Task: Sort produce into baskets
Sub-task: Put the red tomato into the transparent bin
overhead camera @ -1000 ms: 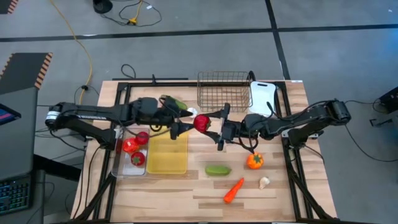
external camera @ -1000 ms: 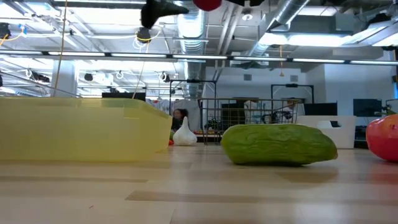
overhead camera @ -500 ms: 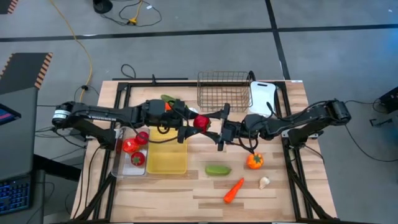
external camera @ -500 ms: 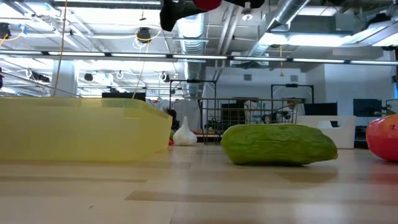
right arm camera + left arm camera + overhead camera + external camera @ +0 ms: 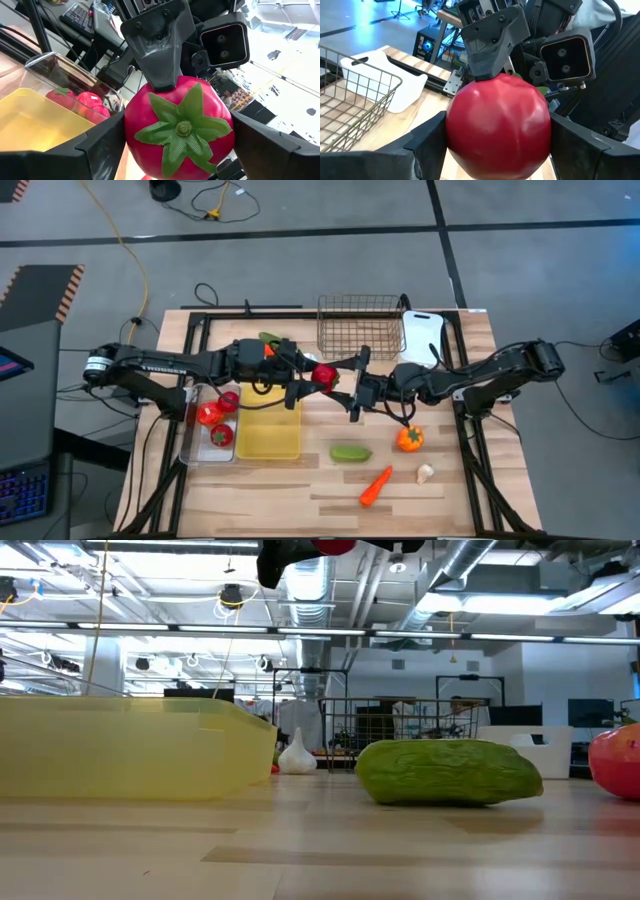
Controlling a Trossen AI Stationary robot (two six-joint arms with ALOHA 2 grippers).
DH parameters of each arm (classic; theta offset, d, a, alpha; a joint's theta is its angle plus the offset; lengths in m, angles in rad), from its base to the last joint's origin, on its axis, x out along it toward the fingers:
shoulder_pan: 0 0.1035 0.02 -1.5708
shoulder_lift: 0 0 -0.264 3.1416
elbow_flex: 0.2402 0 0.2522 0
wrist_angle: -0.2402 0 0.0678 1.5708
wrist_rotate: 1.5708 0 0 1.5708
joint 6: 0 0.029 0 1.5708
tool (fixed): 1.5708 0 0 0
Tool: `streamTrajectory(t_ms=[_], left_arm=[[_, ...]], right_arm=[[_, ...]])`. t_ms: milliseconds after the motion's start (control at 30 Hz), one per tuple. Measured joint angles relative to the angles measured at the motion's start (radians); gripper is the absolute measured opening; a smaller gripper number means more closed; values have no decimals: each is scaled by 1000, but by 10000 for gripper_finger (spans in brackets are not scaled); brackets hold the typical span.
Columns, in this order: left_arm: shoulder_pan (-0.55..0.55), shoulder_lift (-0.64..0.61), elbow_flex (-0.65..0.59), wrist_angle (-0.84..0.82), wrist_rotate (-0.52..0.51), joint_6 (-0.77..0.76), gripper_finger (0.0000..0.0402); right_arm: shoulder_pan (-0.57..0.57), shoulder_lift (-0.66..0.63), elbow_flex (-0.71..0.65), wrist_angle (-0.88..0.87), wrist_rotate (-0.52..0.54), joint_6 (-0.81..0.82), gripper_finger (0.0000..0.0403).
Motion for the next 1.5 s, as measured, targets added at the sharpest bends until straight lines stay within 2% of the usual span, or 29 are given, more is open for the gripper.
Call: streamTrajectory(t_ms=[500,733,900,1033,1200,1500], left_arm=[[20,0,0,-33,0,2,281],[50,0,0,-143,0,1,281],[71,-1,0,-254,-16,1,281],[87,-8,0,-408,-12,-22,281],[113,-53,0,-627,84,-80,281],[129,-144,0,-1225,282,-199,281]], right_arm=[[0,0,1,-47,3,9,358],[-8,-2,1,-176,5,153,358],[-33,-1,0,-347,2,282,358],[-49,1,-2,-481,-1,345,358],[-65,0,-2,-648,0,417,358],[-81,0,-2,-829,0,504,358]])
